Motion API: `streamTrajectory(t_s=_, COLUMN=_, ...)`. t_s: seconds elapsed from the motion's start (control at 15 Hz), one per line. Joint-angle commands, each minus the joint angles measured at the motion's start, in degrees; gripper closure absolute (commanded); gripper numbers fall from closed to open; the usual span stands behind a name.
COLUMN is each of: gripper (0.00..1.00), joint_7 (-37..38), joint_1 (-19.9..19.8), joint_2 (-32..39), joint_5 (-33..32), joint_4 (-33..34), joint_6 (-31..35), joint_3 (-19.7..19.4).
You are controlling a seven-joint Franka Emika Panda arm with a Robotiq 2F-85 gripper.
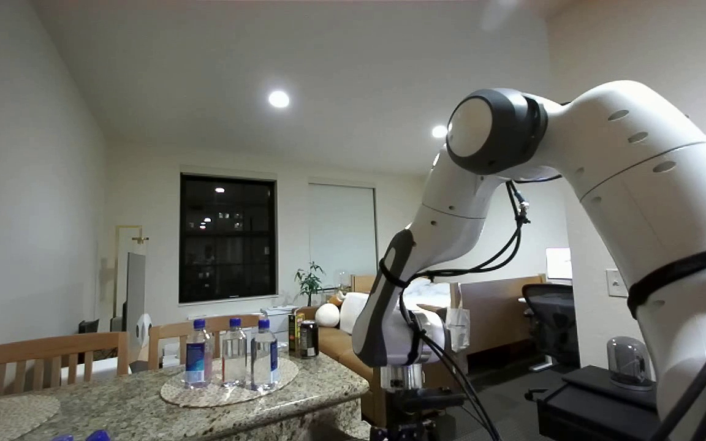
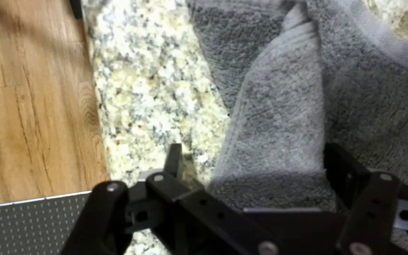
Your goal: Move the grey towel to the left
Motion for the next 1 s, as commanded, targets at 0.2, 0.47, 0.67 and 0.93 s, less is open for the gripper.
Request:
streamTrajectory(t_s=0.2, gripper=0.25, joint_7=-4.57, joint_1=-3.37, joint_2=2.97, joint_5=10.24, joint_4=-0.36, joint_6=6.53, joint_3=3.38)
streamTrajectory(t_s=0.47, gripper=0.45, joint_7=-4.75, joint_1=-4.05, joint_2=2.9, joint_5=10.56, joint_4=-0.28, joint_6=7.95, joint_3=3.94)
streamTrajectory(t_s=0.67, gripper=0.66, joint_7=-4.86, joint_1=-4.24, joint_2=1.83, joint_5=10.29, joint_4=-0.53, joint_6=8.2, joint_3=4.18)
streamTrajectory(t_s=0.93, gripper=0.89, joint_7=-4.87, joint_1=-3.59, joint_2=-0.24, joint_5=9.9, joint_4=-1.18, joint_6=8.21, joint_3=4.85)
